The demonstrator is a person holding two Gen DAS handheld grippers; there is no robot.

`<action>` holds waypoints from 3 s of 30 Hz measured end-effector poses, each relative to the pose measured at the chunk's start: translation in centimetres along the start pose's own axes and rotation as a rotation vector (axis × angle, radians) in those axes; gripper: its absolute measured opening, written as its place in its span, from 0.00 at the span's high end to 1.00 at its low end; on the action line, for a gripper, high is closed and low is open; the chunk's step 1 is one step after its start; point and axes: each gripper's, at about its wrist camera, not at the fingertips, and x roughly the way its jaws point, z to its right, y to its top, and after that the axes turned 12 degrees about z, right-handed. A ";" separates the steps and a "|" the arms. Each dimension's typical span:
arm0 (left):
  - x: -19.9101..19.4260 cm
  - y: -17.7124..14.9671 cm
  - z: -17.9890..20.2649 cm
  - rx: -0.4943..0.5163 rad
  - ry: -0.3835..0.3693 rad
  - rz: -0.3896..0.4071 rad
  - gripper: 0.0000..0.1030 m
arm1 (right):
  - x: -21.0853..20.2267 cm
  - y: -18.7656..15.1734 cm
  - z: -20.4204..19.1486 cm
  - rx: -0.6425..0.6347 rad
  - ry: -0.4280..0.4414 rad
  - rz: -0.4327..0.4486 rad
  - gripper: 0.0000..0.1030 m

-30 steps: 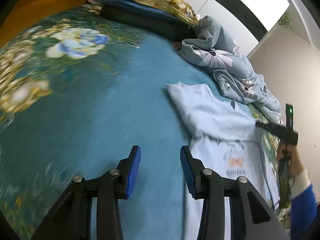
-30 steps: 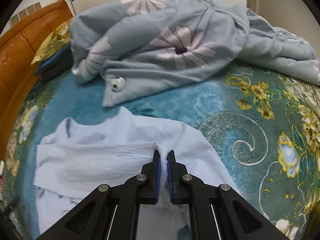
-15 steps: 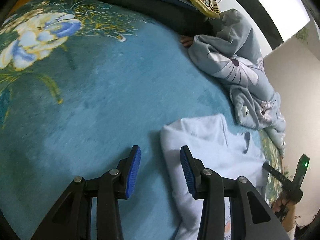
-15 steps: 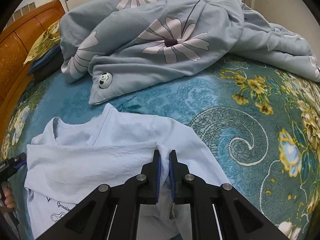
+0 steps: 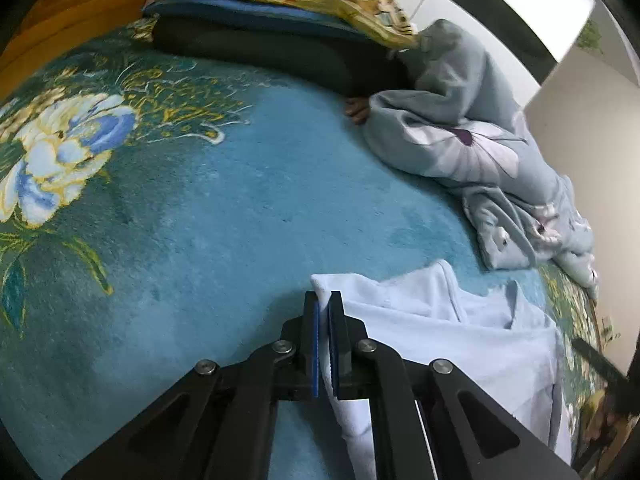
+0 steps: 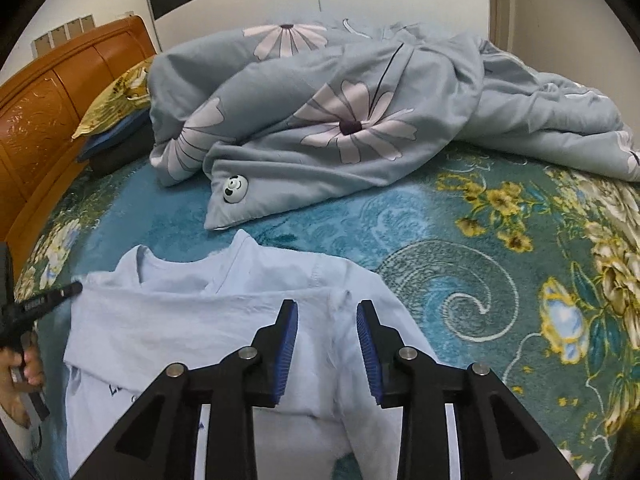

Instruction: Fold clothes

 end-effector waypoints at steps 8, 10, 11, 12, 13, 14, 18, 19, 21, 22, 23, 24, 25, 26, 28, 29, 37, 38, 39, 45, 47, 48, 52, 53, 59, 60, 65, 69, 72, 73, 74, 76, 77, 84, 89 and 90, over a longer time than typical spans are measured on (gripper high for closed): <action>0.1 -0.8 -1.2 -0.045 -0.001 -0.057 0.73 | -5.0 -2.3 4.0 0.016 -0.002 0.021 0.67; -2.0 -0.9 -1.4 -0.048 -0.015 -0.037 0.58 | -7.4 -3.5 6.0 0.067 0.007 0.043 0.67; -3.4 -1.1 -1.5 -0.035 -0.019 -0.017 0.58 | -8.6 -4.3 7.0 0.093 0.010 0.050 0.67; -4.9 -1.2 -1.6 -0.021 -0.022 0.002 0.55 | -9.9 -5.1 8.0 0.119 0.005 0.054 0.67; -6.8 -1.5 -1.7 -0.005 -0.011 0.031 0.53 | -11.3 -6.0 9.1 0.143 -0.008 0.056 0.67; -8.2 -1.7 -1.6 0.003 -0.008 0.053 0.52 | -12.8 -7.0 10.3 0.163 -0.021 0.057 0.67; -14.6 -3.7 -1.4 0.038 0.022 0.139 0.43 | -18.4 -11.5 14.5 0.252 -0.106 0.035 0.67; -16.5 -4.7 -1.4 0.043 0.035 0.164 0.41 | -19.6 -12.7 15.5 0.283 -0.126 0.024 0.67; -18.4 -6.1 -2.5 0.043 0.056 0.187 0.40 | -21.9 -15.0 17.4 0.343 -0.166 0.001 0.67; -19.4 -7.0 -3.0 0.039 0.060 0.203 0.40 | -22.9 -16.1 18.2 0.372 -0.178 -0.008 0.67; -20.0 -8.0 -3.2 0.032 0.075 0.212 0.40 | -23.4 -17.1 18.8 0.400 -0.177 -0.016 0.67; -20.6 -9.0 -3.5 0.025 0.089 0.222 0.40 | -23.6 -18.0 19.1 0.427 -0.171 -0.022 0.67; -21.0 -10.1 -3.9 0.015 0.107 0.217 0.40 | -23.8 -18.7 19.4 0.455 -0.162 -0.025 0.67; -20.9 -10.8 -4.0 0.008 0.126 0.210 0.40 | -23.8 -19.4 19.5 0.484 -0.150 -0.024 0.67; -20.7 -12.2 -4.3 0.005 0.160 0.187 0.40 | -23.7 -20.5 19.5 0.530 -0.132 -0.019 0.66; -20.5 -13.0 -4.4 0.009 0.174 0.170 0.40 | -23.8 -20.7 19.3 0.532 -0.136 -0.010 0.65; -19.9 -16.7 -5.6 -0.042 0.189 0.088 0.40 | -24.5 -21.8 17.7 0.590 -0.085 0.033 0.66; -19.8 -16.9 -5.8 -0.052 0.187 0.079 0.40 | -24.5 -22.0 17.5 0.596 -0.078 0.031 0.66; -19.7 -17.2 -5.8 -0.059 0.184 0.073 0.40 | -24.5 -22.1 17.2 0.601 -0.072 0.029 0.66; -19.6 -18.4 -5.3 -0.023 0.172 0.069 0.26 | -24.4 -22.2 16.7 0.615 -0.067 0.033 0.69; -19.5 -18.6 -5.1 -0.013 0.165 0.058 0.24 | -24.4 -22.0 16.7 0.623 -0.066 0.043 0.86; -19.4 -18.6 -5.0 -0.006 0.165 0.054 0.22 | -24.4 -21.8 16.7 0.617 -0.069 0.044 0.92; -19.4 -18.5 -5.0 -0.002 0.139 0.037 0.17 | -25.0 -19.0 15.8 0.556 -0.052 0.070 0.94; -19.4 -18.4 -5.1 -0.003 0.128 0.030 0.17 | -25.3 -17.5 15.4 0.531 -0.042 0.090 0.94; -19.9 -17.5 -6.4 -0.083 0.051 0.003 0.17 | -26.5 -4.2 11.8 0.336 -0.028 0.232 0.94; -20.0 -17.1 -6.8 -0.119 0.035 -0.001 0.17 | -26.4 -1.7 10.5 0.291 -0.027 0.253 0.94; -20.4 -15.4 -7.7 -0.152 0.035 0.024 0.17 | -23.4 7.6 1.5 0.078 0.027 0.288 0.94; -21.1 -14.1 -8.0 -0.126 0.048 0.065 0.17 | -19.1 11.3 -7.4 -0.076 0.110 0.262 0.94; -21.2 -13.5 -8.8 -0.138 0.052 0.073 0.17 | -14.3 11.1 -13.8 -0.149 0.176 0.202 0.94; -21.1 -13.4 -9.0 -0.143 0.057 0.073 0.17 | -12.6 10.6 -15.8 -0.159 0.199 0.177 0.94; -21.0 -13.4 -9.2 -0.147 0.062 0.073 0.17 | -10.6 9.7 -17.6 -0.154 0.224 0.149 0.94; -20.8 -13.3 -9.7 -0.147 0.070 0.069 0.17 | -6.6 7.8 -21.4 -0.142 0.273 0.086 0.94; -20.8 -13.3 -9.8 -0.142 0.077 0.068 0.17 | -4.6 6.6 -23.3 -0.137 0.293 0.050 0.94; -20.0 -13.2 -10.7 -0.117 0.110 0.069 0.17 | 3.1 -0.8 -30.9 -0.187 0.368 -0.136 0.97; -18.8 -12.9 -10.0 -0.113 0.091 0.054 0.17 | 4.5 -2.8 -32.2 -0.204 0.402 -0.182 0.97; -18.6 -12.7 -9.7 -0.106 0.087 0.056 0.17 | 4.3 -2.8 -32.1 -0.198 0.412 -0.180 0.97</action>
